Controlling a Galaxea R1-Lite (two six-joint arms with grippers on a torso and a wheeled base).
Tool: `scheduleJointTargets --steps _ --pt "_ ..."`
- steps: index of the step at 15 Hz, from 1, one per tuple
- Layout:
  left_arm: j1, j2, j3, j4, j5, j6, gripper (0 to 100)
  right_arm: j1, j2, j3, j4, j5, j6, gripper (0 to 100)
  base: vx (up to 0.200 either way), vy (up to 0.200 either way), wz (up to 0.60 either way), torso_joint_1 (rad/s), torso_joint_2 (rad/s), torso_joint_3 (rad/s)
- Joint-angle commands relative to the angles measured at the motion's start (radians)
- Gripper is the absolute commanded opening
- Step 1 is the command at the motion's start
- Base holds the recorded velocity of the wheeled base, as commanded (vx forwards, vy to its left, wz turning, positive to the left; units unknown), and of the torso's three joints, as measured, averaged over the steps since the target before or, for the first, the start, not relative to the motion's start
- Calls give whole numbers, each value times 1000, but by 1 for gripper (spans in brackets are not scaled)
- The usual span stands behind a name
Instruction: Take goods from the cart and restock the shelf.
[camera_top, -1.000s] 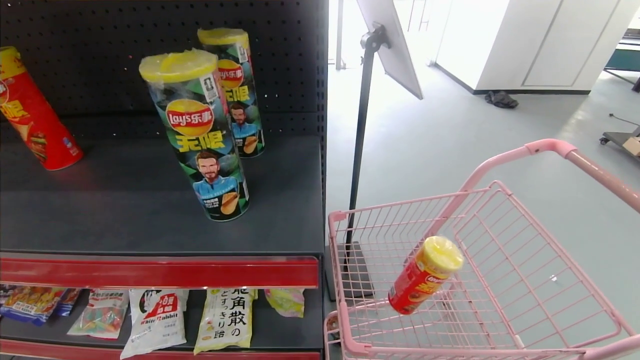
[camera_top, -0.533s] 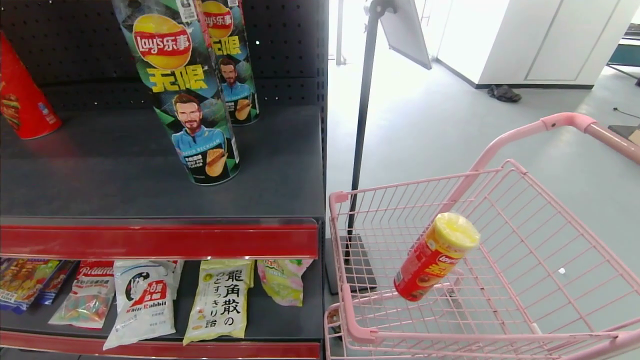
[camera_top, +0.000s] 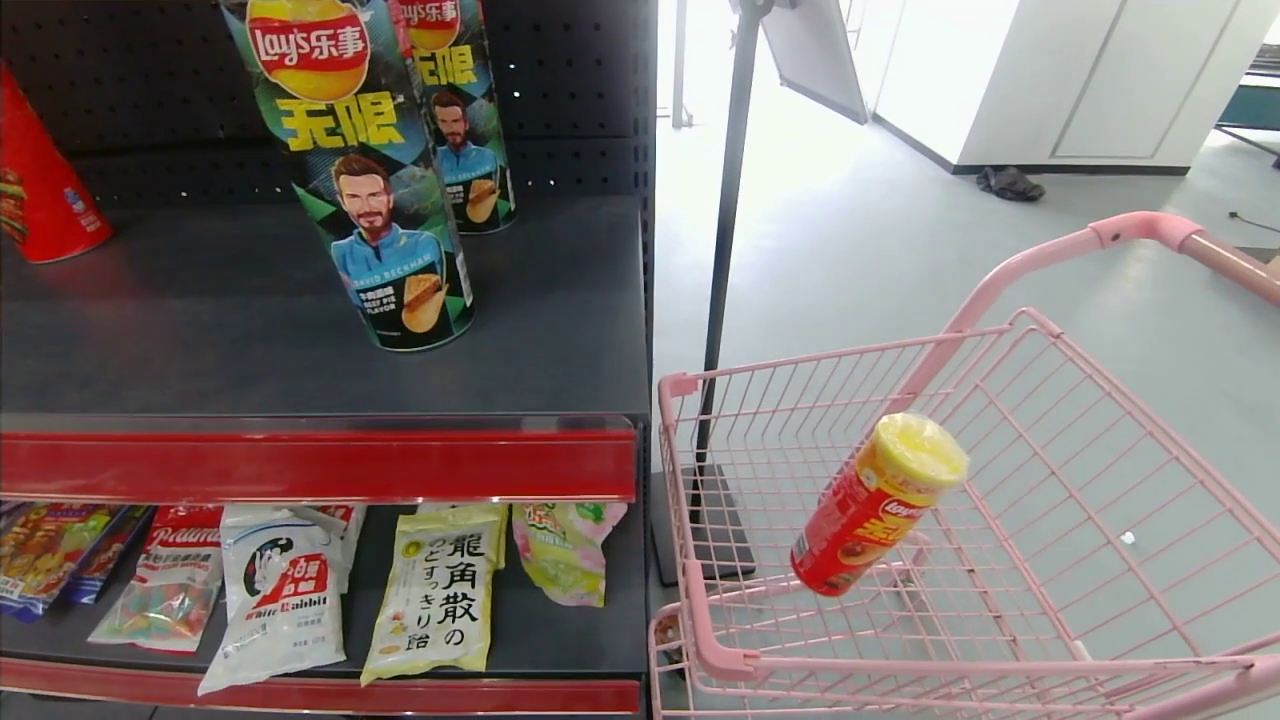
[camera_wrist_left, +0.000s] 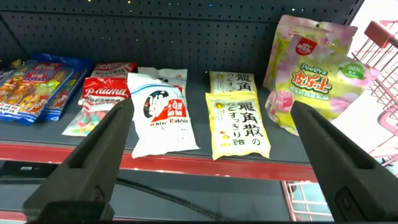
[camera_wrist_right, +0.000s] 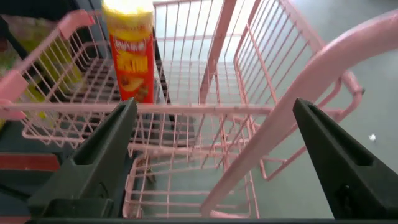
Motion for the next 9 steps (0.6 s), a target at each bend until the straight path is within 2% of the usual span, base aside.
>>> scheduleJointTargets --steps 1,2,3,4,5,6,9 --pt "0 1 0 0 0 0 100 25 321 -495 -86 98 -16 100 0 0 0 0 0 0" --pt "0 1 0 0 0 -2 100 52 434 -669 -83 160 -10 100 0 0 0 0 0 0" --pt "0 1 0 0 0 0 100 95 643 -851 -89 195 -3 100 0 0 0 0 0 0" --pt "0 1 0 0 0 0 100 115 720 -902 -94 206 0 100 0 0 0 0 0 0" --pt "0 1 0 0 0 0 100 149 843 -955 -98 292 -8 100 0 0 0 0 0 0" --pt "0 1 0 0 0 0 100 140 889 -966 -115 327 -16 100 0 0 0 0 0 0" --pt "0 1 0 0 0 0 100 -5 1191 -955 -441 641 -125 100 0 0 0 0 0 0"
